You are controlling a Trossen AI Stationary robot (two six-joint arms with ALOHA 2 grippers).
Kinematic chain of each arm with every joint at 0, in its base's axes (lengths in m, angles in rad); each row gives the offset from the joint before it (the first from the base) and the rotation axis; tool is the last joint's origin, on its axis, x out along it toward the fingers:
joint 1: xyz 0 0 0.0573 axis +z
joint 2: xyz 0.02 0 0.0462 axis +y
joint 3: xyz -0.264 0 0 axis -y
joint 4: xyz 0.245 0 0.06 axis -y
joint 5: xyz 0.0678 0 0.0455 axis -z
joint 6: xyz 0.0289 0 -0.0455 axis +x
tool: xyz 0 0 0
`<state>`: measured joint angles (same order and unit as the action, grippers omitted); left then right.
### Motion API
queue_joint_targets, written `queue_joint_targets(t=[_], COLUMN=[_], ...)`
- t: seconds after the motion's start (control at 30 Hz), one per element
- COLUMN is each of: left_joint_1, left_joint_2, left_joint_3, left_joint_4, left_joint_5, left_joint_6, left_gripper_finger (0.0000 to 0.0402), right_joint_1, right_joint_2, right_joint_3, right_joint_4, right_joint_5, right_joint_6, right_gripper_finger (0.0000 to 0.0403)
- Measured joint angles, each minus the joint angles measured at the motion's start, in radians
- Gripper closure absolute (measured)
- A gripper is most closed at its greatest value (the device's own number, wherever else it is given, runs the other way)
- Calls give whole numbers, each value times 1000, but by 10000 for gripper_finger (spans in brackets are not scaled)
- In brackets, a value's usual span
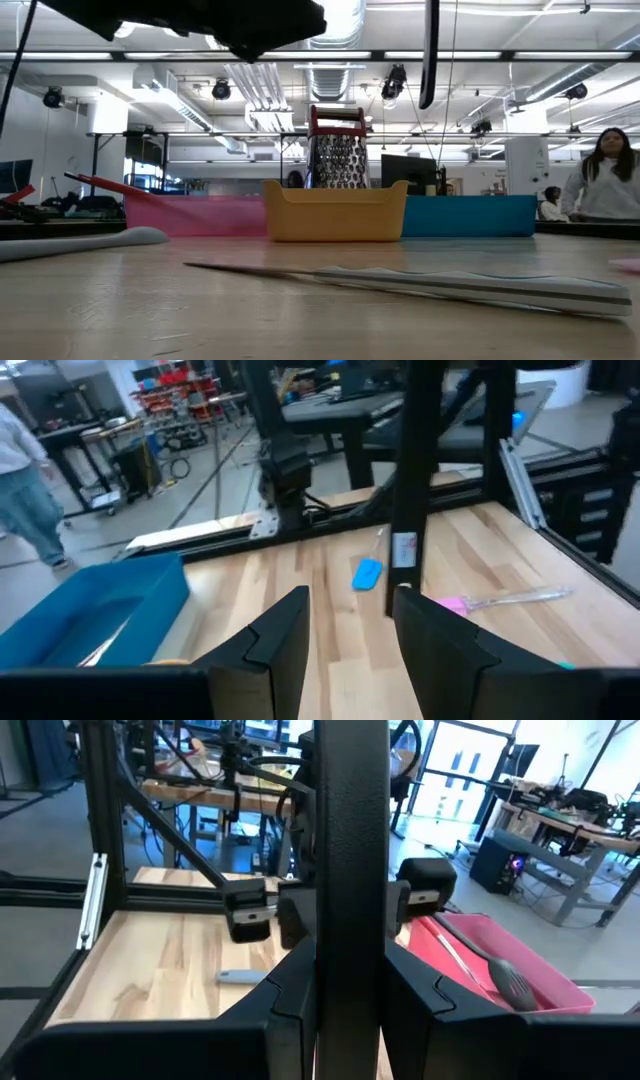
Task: Pick & Place Kitchen Items
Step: Put the black serving spoon into the red bin
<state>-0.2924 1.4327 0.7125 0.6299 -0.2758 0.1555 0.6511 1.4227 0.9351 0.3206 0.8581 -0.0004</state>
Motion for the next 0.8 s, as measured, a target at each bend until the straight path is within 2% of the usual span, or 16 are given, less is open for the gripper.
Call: queue_joint_targets(t=[0.5, 0.8], left_joint_1=[2, 2], left_joint_2=[258, 326], left_joint_3=[256, 336], left_joint_4=[10, 9], left_joint_5=[79, 101], left_joint_6=[29, 34], left_gripper_finger=[250, 250], right_joint_1=[-2, -4], right_joint_2=[0, 0], right_joint_3=[-7, -8], right_joint_4=[4, 4], right_joint_5=[-3, -3], right_joint_6=[4, 4], right_gripper_finger=[337, 337])
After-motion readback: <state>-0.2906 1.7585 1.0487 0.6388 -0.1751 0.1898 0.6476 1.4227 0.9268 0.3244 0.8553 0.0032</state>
